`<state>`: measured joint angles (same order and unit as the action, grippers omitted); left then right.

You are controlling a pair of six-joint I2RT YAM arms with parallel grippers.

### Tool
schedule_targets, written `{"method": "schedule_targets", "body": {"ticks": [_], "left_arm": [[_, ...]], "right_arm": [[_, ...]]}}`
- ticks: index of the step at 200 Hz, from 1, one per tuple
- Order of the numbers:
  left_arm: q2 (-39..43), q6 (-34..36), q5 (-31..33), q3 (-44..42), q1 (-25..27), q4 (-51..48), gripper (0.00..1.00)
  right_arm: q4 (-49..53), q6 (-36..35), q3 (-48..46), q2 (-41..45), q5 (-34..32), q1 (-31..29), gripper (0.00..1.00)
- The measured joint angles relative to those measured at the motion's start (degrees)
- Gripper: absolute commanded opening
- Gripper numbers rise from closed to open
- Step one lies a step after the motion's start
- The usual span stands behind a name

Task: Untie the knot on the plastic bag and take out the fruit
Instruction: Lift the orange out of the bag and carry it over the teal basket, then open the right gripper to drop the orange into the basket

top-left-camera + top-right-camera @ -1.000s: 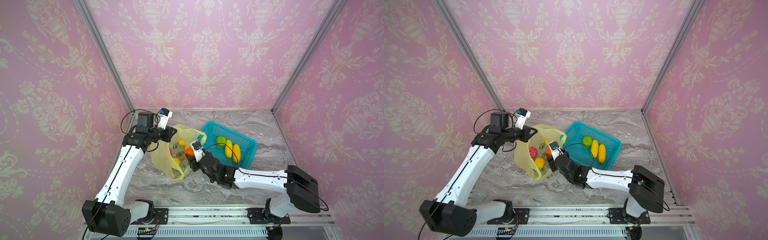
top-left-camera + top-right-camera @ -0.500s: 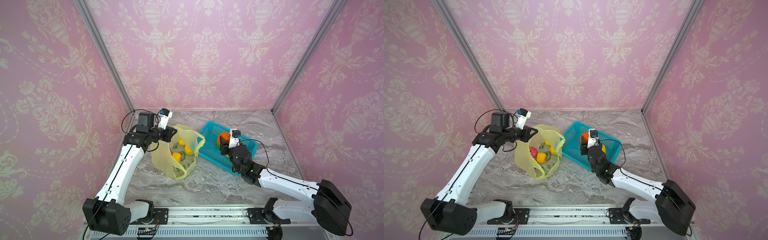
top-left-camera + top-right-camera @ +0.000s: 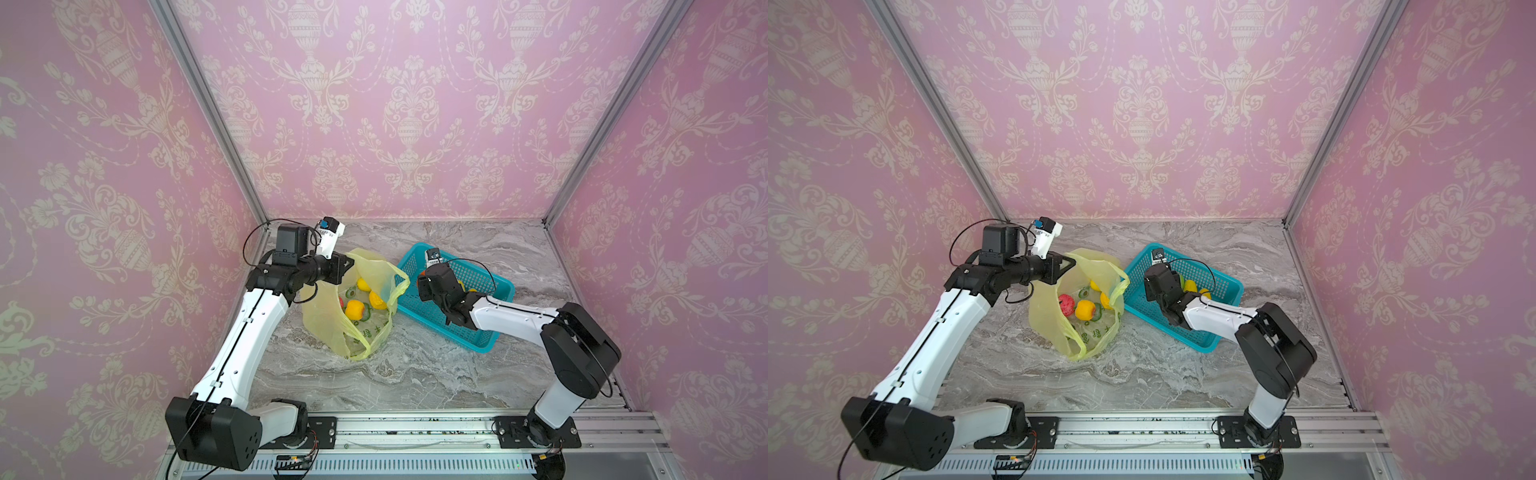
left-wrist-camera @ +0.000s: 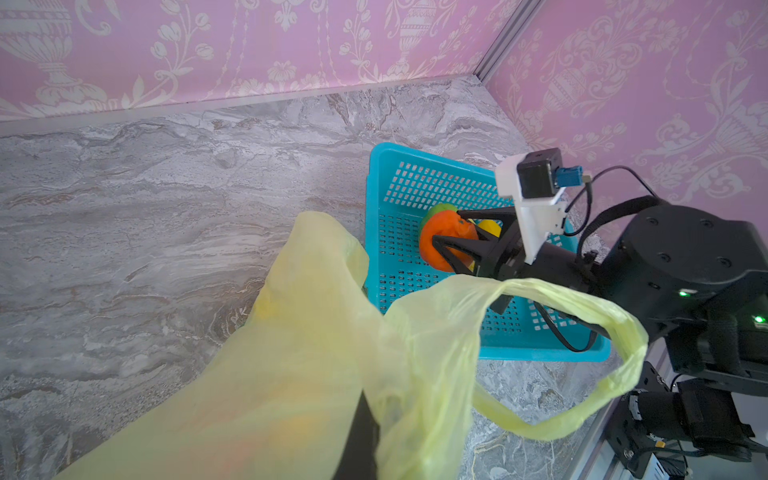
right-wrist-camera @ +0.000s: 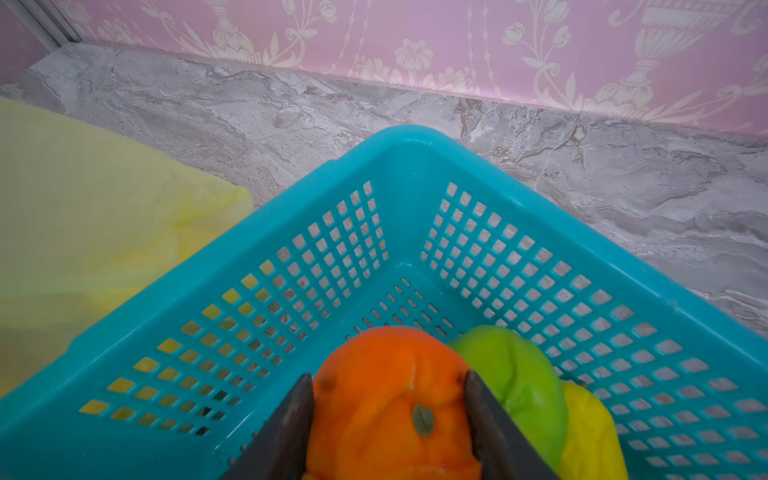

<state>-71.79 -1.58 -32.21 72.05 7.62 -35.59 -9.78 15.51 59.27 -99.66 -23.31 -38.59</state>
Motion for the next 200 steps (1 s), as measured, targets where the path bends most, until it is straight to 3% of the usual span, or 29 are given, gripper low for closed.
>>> {"method": "schedule_targets", "body": {"ticks": [53, 91, 119, 158, 200], "left_arm": [[0.0, 0.0, 0.0, 0.0, 0.0, 0.0, 0.0], [0.0, 0.0, 0.0, 0.0, 0.0, 0.0, 0.0], [0.0, 0.0, 0.0, 0.0, 0.0, 0.0, 0.0], [0.0, 0.0, 0.0, 0.0, 0.0, 0.0, 0.0], [0.0, 0.0, 0.0, 0.0, 0.0, 0.0, 0.0]], "right_arm": [[9.5, 0.2, 9.7, -8.0, 3.1, 0.5, 0.34], [13.0, 0.8, 12.3, -10.3, 4.1, 0.9, 0.66], [13.1, 1.0, 11.8, -9.9, 4.4, 1.0, 0.79], [9.0, 0.8, 2.6, -1.7, 5.1, 1.0, 0.84], [-2.1, 0.1, -10.5, 12.8, 7.6, 1.0, 0.75]]}}
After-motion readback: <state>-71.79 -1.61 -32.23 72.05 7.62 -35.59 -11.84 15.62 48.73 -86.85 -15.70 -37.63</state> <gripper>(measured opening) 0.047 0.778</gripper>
